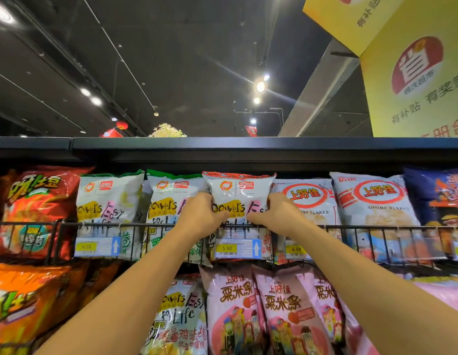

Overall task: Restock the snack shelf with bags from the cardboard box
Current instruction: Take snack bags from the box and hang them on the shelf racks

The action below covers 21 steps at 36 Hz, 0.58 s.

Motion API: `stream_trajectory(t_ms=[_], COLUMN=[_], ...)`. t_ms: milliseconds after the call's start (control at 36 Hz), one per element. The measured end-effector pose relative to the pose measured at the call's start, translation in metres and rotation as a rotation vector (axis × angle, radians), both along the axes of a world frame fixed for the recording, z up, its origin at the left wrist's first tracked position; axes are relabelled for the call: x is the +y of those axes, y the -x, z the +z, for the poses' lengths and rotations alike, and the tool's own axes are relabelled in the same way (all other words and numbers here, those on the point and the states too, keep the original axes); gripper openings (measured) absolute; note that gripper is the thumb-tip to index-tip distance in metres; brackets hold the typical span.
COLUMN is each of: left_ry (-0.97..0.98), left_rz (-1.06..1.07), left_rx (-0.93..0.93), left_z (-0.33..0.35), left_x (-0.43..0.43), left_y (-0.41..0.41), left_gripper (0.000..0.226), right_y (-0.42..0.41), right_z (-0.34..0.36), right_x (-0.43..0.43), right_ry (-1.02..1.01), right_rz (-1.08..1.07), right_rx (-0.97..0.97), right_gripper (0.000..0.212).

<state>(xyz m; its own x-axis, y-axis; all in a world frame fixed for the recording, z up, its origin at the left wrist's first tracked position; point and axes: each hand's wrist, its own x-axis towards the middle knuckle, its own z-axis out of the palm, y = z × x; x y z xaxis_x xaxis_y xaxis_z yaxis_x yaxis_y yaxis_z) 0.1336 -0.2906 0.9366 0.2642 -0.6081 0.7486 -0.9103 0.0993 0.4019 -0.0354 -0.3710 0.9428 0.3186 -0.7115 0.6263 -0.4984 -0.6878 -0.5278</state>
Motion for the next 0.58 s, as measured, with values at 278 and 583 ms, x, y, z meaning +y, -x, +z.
stream_trajectory(t_ms=[278, 583], left_ry=[0.006, 0.020], left_rz=[0.013, 0.023], left_rx=[0.024, -0.004], left_z=[-0.001, -0.064], left_x=[0.013, 0.094], left_y=[0.000, 0.022], left_gripper=[0.026, 0.036], right_y=[0.009, 0.081], right_z=[0.001, -0.062], right_x=[0.004, 0.066], right_ry=[-0.029, 0.086], right_rz=[0.056, 0.124], right_rx=[-0.064, -0.127], right_gripper=[0.026, 0.040])
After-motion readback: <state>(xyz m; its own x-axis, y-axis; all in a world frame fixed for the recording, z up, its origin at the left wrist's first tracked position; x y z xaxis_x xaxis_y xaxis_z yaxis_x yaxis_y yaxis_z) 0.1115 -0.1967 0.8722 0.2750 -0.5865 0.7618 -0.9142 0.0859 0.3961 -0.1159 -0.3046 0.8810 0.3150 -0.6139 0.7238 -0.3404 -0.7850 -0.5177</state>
